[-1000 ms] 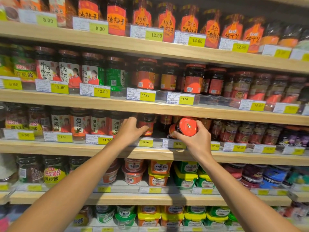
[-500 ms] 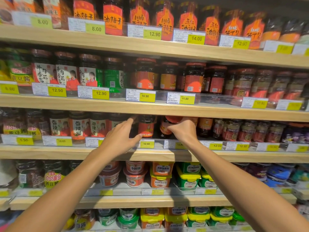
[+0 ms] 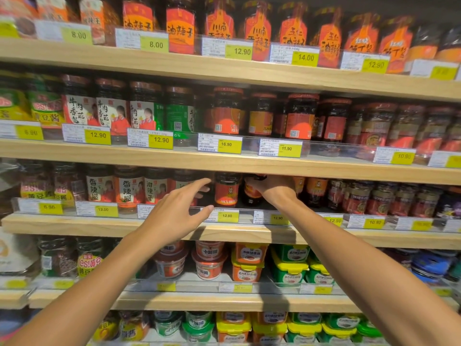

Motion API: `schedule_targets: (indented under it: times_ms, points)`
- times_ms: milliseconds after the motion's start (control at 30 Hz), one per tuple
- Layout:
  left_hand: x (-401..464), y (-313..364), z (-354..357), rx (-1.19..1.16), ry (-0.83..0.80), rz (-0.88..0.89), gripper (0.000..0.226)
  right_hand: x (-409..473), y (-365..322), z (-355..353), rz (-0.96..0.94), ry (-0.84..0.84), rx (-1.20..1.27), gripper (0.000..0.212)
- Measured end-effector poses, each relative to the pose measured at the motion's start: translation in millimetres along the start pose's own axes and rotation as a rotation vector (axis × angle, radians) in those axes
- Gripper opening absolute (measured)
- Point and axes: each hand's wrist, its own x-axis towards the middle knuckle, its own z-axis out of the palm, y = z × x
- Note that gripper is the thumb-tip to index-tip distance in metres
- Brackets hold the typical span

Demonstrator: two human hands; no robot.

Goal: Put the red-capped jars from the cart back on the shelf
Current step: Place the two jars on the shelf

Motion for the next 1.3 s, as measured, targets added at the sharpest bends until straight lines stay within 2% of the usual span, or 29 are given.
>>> schedule_targets:
  times_ms: [100, 200, 233, 333, 367, 467, 567, 667, 733, 800, 933, 1033, 1133, 1300]
  points:
    - [-3, 1, 0, -0.025, -0.008, 0.006, 0.064, -2, -3, 0, 0.025, -0.059, 0.051, 0.098]
    - [-7, 1, 1, -0.043, -0.019, 0.014, 0.063, 3, -1, 2, -0.029, 0.021, 0.116, 0.099]
    - [-7, 1, 1, -0.044, -0.019, 0.016, 0.063, 3, 0, 2, -0.046, 0.031, 0.124, 0.095]
    - [-9, 1, 2, -0.058, -0.026, 0.013, 0.062, 3, 2, 7, -0.010, -0.113, 0.166, 0.072]
    - [-11, 1, 3, -0.065, -0.029, 0.013, 0.062, 3, 1, 8, -0.006, -0.117, 0.153, 0.070]
    - [-14, -1, 3, -0.073, -0.038, 0.011, 0.061, -1, -4, 10, -0.054, 0.048, 0.152, 0.067]
    - [-16, -2, 2, -0.065, -0.030, 0.021, 0.061, -10, -5, 6, -0.126, 0.130, 0.141, 0.038]
    - [-16, -1, 3, -0.062, -0.018, 0.031, 0.060, -16, 5, 1, -0.080, 0.088, 0.091, 0.049]
    - [-16, 1, 5, -0.069, -0.020, 0.043, 0.058, -23, 13, -4, -0.031, 0.040, -0.025, 0.047]
    - [-15, 5, 10, -0.080, -0.028, 0.074, 0.056, -35, 22, -11, -0.035, 0.073, -0.066, 0.049]
    - [-13, 25, 29, -0.107, -0.064, 0.124, 0.052, -66, 40, -26, -0.175, 0.169, -0.029, 0.050]
    - [-9, 47, 46, -0.114, -0.089, 0.178, 0.051, -88, 58, -36, -0.288, 0.198, -0.084, 0.074]
    - [-2, 71, 64, -0.142, -0.135, 0.233, 0.049, -109, 82, -51, -0.382, 0.262, -0.117, 0.073]
    - [7, 108, 102, -0.106, -0.198, 0.335, 0.048, -148, 134, -79, -0.363, 0.295, -0.219, 0.067]
